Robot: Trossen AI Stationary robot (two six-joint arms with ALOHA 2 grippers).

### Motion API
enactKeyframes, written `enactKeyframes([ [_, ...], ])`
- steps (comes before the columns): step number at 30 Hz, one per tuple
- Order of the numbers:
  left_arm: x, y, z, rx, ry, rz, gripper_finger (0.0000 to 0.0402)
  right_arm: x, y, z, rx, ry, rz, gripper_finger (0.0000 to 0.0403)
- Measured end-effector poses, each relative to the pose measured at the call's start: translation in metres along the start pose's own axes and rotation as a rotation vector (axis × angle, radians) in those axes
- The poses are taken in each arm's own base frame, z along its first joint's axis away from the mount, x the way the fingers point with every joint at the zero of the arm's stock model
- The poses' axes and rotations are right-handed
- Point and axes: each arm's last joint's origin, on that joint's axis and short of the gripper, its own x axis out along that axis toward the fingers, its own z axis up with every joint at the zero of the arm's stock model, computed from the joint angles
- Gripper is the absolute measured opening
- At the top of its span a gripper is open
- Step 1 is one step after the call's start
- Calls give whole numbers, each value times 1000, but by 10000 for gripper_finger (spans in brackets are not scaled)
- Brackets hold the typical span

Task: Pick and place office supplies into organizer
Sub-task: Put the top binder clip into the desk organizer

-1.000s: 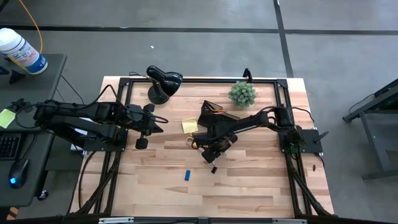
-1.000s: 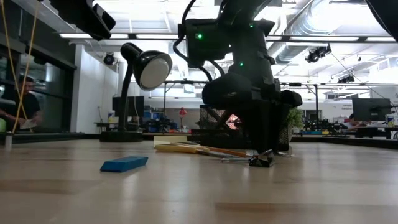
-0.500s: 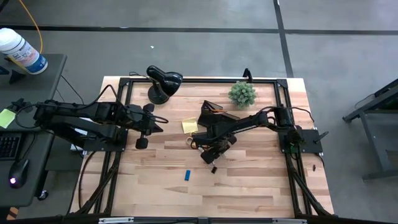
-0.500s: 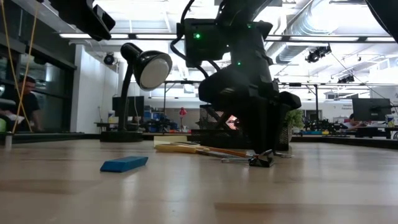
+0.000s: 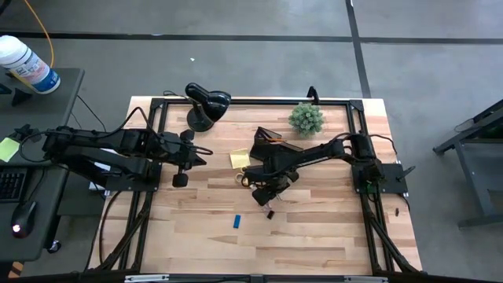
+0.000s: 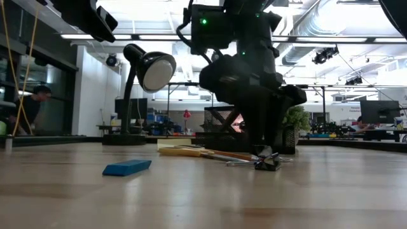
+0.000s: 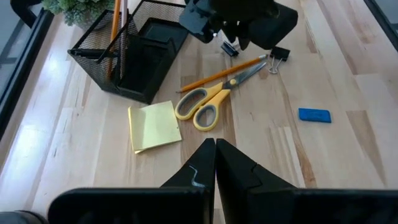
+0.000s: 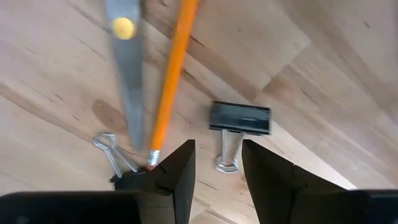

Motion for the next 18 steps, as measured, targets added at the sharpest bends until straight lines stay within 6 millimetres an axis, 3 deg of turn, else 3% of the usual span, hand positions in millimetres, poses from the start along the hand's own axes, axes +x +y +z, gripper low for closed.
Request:
enactKeyframes([
  [11, 0, 1, 0, 2, 1, 18, 3, 0, -10, -6, 2, 56, -104, 129],
  [18, 0, 1, 0, 2, 1, 19, 3, 15, -15, -5, 31, 45, -67, 129],
])
